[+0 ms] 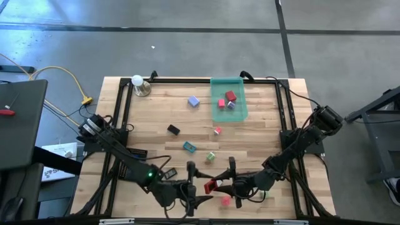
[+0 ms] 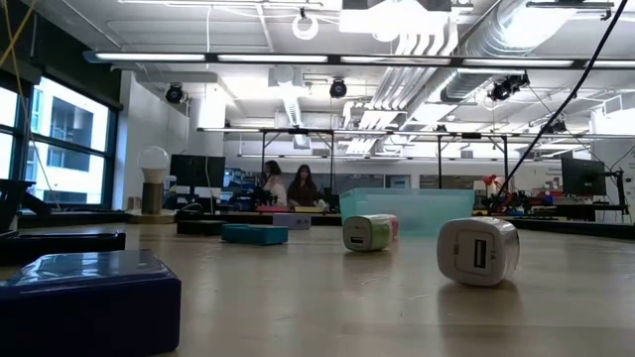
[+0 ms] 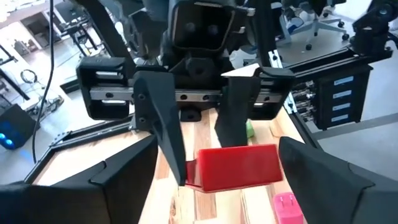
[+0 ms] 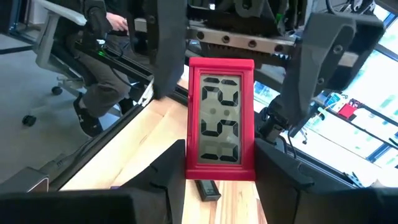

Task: Pick & Place Office items
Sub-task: Put the red digital timer into the black bin

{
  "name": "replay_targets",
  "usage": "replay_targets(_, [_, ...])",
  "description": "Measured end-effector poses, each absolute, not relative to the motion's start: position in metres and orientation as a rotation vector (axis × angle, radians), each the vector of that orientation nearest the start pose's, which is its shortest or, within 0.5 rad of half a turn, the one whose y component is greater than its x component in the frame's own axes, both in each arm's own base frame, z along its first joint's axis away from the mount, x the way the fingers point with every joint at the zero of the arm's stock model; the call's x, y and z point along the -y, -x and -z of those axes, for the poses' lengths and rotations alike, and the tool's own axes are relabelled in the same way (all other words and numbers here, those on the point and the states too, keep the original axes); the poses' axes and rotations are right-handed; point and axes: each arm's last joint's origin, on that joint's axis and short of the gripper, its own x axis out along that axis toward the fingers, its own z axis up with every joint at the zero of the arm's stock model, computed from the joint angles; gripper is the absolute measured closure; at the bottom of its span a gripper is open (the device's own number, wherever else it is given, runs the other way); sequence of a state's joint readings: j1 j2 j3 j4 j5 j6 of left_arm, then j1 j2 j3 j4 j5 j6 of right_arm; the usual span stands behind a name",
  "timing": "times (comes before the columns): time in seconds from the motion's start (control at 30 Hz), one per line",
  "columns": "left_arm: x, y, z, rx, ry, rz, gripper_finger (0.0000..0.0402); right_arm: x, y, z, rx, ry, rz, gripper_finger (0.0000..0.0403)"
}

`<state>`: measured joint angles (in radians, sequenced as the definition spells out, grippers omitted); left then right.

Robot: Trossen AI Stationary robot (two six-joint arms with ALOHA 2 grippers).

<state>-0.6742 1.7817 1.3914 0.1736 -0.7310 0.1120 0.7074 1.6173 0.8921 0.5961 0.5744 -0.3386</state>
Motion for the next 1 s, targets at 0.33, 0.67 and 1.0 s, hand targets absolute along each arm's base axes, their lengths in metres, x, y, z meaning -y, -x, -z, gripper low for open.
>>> replay_targets(0.33, [0.241, -0.3351, -0.3046, -0.17, -0.242, -0.025, 0.0164, -0.2134, -0.2737, -0.2377, -0.081, 0.415, -0.15, 0.0263])
replay_targets(0.67, [0.2407, -0.3348, -0.3035, -0.18, -0.237, -0.036, 0.0243, -0.2129, -0.2739, -0.2377, -0.083, 0.405, -0.141, 0.0262])
replay_targets(1.0, [0.2459, -0.3311, -0.3028, -0.184, -0.2, -0.02, 0.0251, -0.2138, -0.2735, -0.2373, -0.084, 0.397, -0.159, 0.0208])
